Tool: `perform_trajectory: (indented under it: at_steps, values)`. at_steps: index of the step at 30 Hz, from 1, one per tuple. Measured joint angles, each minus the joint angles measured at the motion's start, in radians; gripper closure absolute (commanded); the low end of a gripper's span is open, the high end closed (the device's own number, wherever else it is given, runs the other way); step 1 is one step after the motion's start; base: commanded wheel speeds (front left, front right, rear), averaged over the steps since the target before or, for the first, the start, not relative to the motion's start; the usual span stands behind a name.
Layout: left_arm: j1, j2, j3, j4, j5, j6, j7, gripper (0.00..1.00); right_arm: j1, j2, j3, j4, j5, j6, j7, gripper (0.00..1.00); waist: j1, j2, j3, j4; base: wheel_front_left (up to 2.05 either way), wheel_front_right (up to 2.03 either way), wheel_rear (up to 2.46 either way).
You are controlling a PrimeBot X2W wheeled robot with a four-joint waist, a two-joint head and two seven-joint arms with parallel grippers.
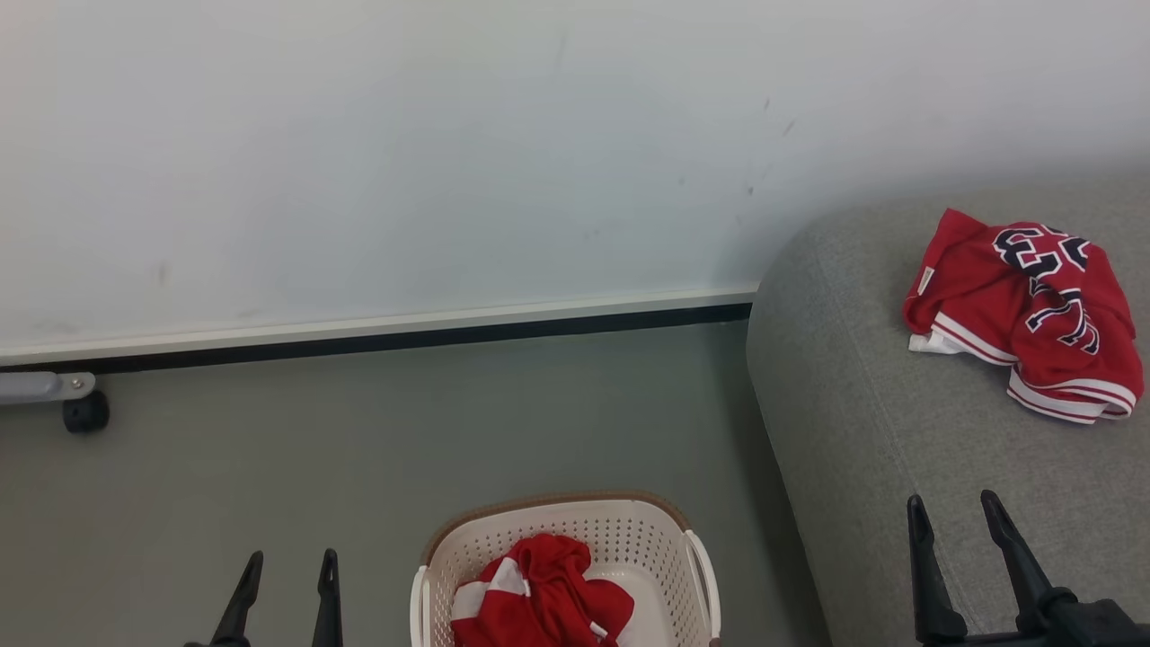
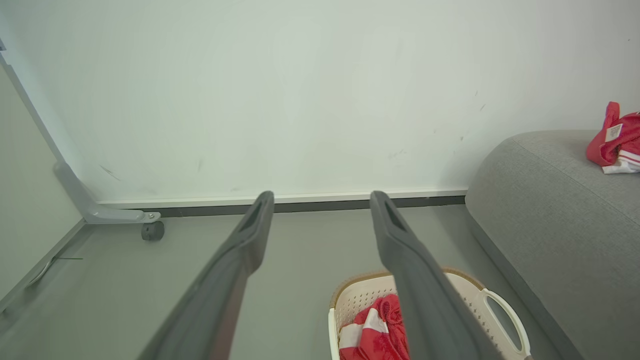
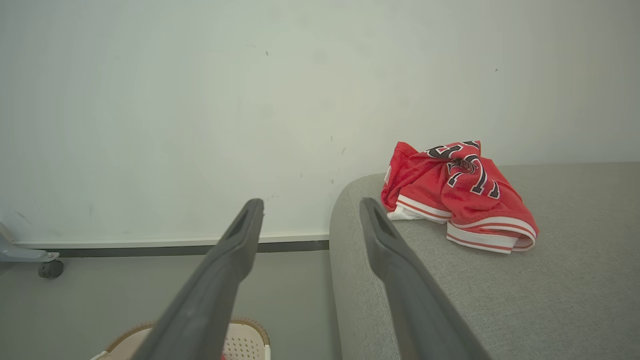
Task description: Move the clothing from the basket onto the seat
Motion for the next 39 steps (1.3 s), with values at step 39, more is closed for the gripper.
perform_trajectory:
  at_steps: [39]
  values:
    - [-0.571, -0.114, -0.210, 0.501, 0.124, -0.086, 0.172, 0.00, -0.345, -0.002, -0.023, -0.222, -0.065, 0.000, -0.007, 0.00, 0.0002, 0.0002, 0.536, -0.146, 0.00, 0.00, 0.00]
